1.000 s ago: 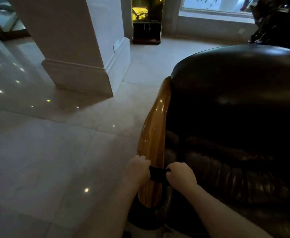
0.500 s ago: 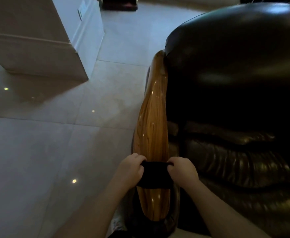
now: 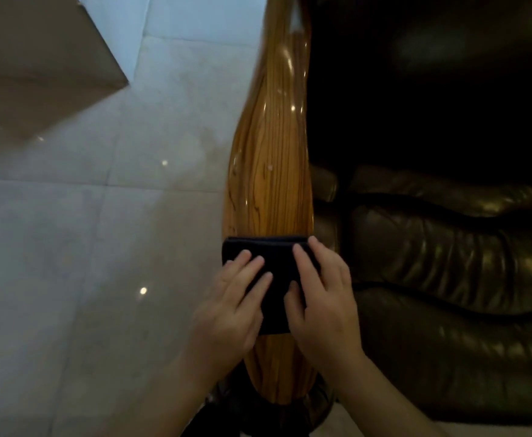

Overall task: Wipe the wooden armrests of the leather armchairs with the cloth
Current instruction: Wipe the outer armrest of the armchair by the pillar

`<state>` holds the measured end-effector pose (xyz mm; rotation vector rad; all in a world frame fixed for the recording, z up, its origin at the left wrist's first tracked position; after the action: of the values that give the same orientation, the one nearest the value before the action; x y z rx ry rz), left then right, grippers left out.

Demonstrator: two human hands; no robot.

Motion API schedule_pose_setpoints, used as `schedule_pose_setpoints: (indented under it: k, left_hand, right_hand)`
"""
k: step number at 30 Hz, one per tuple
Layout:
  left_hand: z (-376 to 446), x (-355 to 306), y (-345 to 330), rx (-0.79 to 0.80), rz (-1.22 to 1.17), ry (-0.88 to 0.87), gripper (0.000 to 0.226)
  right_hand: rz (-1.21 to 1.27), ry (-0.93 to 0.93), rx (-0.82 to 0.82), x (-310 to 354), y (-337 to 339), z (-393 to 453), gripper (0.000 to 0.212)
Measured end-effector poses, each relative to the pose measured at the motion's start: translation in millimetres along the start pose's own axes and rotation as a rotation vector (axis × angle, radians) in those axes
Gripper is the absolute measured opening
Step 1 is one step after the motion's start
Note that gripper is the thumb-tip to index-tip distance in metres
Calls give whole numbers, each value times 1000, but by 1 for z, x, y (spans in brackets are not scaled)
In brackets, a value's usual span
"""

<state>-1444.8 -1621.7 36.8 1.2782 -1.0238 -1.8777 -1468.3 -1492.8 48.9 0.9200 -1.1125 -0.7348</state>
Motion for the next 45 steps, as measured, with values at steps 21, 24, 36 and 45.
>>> schedule_pose_setpoints:
  k: [21,24,36,45]
  left_hand:
    - [18,9,-34,83,166,5,58]
    - [39,16,-27,77,171,4,58]
    - [135,47,-5,132,157,-4,57]
    - [204,70,-8,140,117,-12,59]
  right_hand:
    - [-114,234,113,-2,-56,-2,53]
    - [-118,237,108,-3,-52,22,56]
    - [-88,164,142,-10,-41,122,56]
    - [-13,109,116,-23,-29,194,57]
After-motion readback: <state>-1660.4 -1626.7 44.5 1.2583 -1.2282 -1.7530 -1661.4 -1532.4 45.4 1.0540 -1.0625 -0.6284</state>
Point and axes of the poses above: each hand's wrist, its own z-axis towards the middle knuckle, its own y-axis out of the back of the hand, x = y × z, the point moved 8 cm from there along z, towards the middle knuckle, and after that the axes turned 6 degrees about y, right-handed, at the moved point
